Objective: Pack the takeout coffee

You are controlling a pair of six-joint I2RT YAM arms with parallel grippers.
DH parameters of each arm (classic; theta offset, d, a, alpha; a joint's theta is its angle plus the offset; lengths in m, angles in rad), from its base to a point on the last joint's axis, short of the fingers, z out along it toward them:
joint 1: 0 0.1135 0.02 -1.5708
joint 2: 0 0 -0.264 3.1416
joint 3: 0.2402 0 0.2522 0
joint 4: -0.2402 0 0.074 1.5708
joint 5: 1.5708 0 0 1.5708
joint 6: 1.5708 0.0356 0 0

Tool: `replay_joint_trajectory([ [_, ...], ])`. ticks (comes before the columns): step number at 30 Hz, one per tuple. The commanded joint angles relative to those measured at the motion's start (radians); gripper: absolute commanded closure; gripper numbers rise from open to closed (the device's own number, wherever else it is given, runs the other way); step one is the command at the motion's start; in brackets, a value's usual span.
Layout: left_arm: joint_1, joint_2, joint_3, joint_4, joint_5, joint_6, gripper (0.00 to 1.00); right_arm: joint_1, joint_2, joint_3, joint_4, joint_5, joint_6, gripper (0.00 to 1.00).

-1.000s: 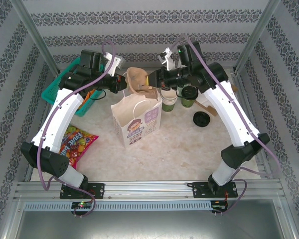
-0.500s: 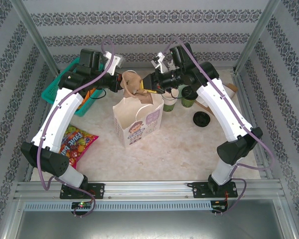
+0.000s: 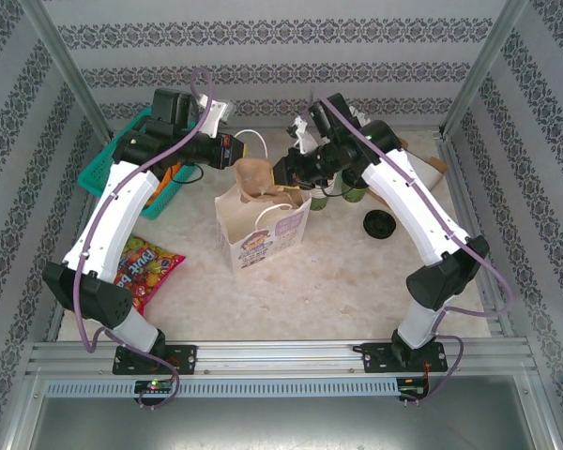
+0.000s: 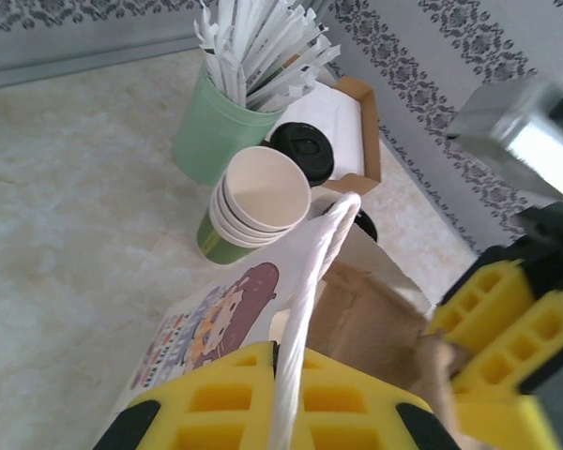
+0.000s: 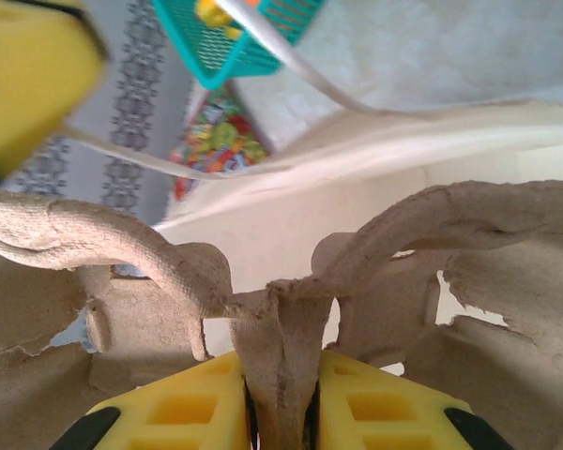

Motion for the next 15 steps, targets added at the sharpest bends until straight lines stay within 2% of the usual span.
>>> replay_joint_trajectory([
  [1,0.01,0.011,0.041,0.0,0.08,-0.101,1.0,0.018,-0.031,-0.02,-0.1,0.147,-0.038,0.78],
  [4,0.007,0.007,0.046,0.006,0.135,-0.156,1.0,0.037,-0.051,-0.03,-0.17,0.212,-0.049,0.78],
  [10,-0.013,-0.02,0.042,-0.022,0.166,-0.217,1.0,0.074,-0.065,-0.02,-0.245,0.331,-0.046,0.78],
  [15,-0.013,-0.004,0.024,-0.019,0.177,-0.254,1.0,0.112,-0.05,-0.068,-0.173,0.421,-0.019,0.78],
])
